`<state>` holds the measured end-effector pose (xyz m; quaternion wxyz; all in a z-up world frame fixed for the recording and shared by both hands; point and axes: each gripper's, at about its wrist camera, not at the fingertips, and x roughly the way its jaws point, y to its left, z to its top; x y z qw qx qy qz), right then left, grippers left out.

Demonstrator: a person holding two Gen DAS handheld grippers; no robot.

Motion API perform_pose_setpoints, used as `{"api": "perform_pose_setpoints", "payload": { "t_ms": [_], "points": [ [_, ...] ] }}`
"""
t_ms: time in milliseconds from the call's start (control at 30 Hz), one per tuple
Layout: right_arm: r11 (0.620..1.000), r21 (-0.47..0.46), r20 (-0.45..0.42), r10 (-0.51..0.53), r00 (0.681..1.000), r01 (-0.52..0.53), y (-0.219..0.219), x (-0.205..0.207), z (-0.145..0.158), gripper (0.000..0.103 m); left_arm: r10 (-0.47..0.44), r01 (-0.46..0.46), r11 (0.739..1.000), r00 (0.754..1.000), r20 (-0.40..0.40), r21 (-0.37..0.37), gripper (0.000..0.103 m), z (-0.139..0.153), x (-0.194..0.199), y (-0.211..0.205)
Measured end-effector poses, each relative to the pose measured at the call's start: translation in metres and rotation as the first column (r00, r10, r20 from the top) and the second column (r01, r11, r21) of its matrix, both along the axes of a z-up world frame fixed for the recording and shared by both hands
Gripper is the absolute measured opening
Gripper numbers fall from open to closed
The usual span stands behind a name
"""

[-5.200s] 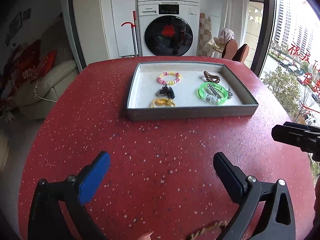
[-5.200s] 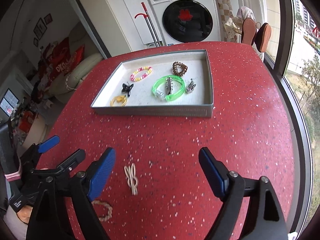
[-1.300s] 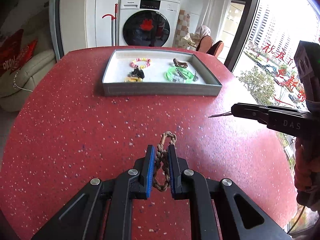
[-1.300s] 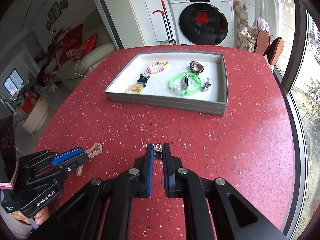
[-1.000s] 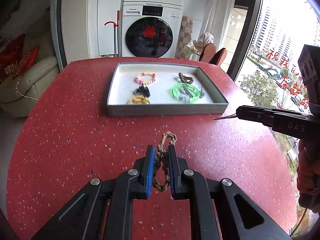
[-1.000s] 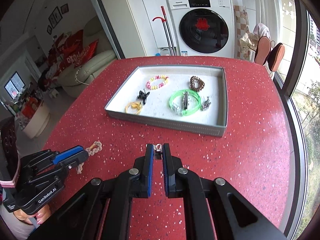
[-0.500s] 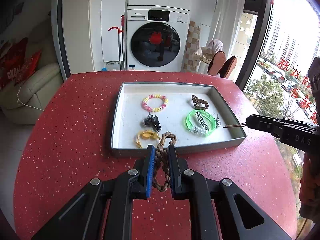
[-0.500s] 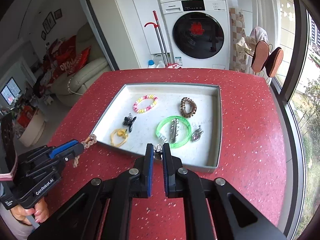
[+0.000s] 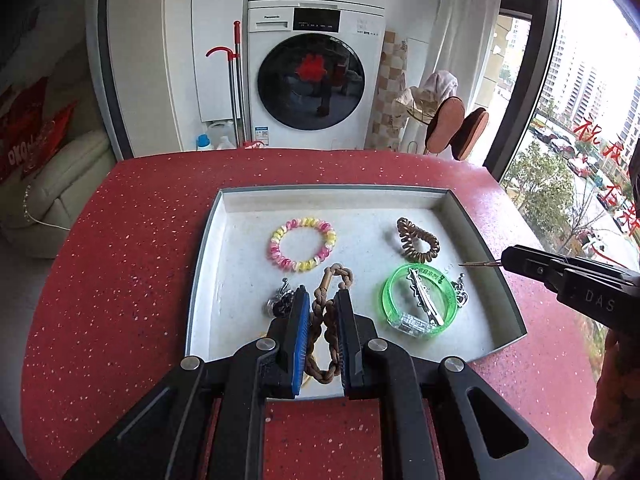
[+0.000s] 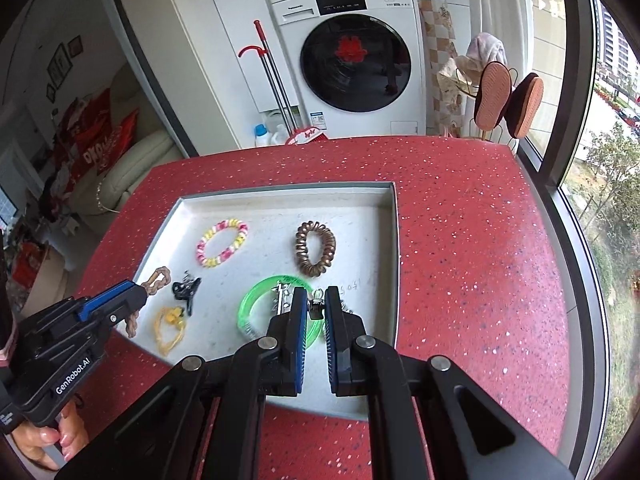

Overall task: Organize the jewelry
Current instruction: 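Carry the braided bracelet and bunny clip into the tray and lower them, then open both tools to release the bracelet and clip and withdraw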

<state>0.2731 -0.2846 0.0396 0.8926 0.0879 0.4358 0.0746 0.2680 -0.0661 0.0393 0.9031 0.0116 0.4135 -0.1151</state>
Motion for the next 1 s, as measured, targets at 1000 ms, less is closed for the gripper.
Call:
{"api": "perform_pose_setpoints", "payload": {
  "t_ms": [1000],
  "points": [
    [1.0,-0.011,-0.092,-0.01,0.996,0.009,-0.002,0.016,-0.056,0.01,0.026,-0.019,0.986,0.999,-0.043,0.165,0.032,-0.052,0.025,-0.02]
  ]
}}
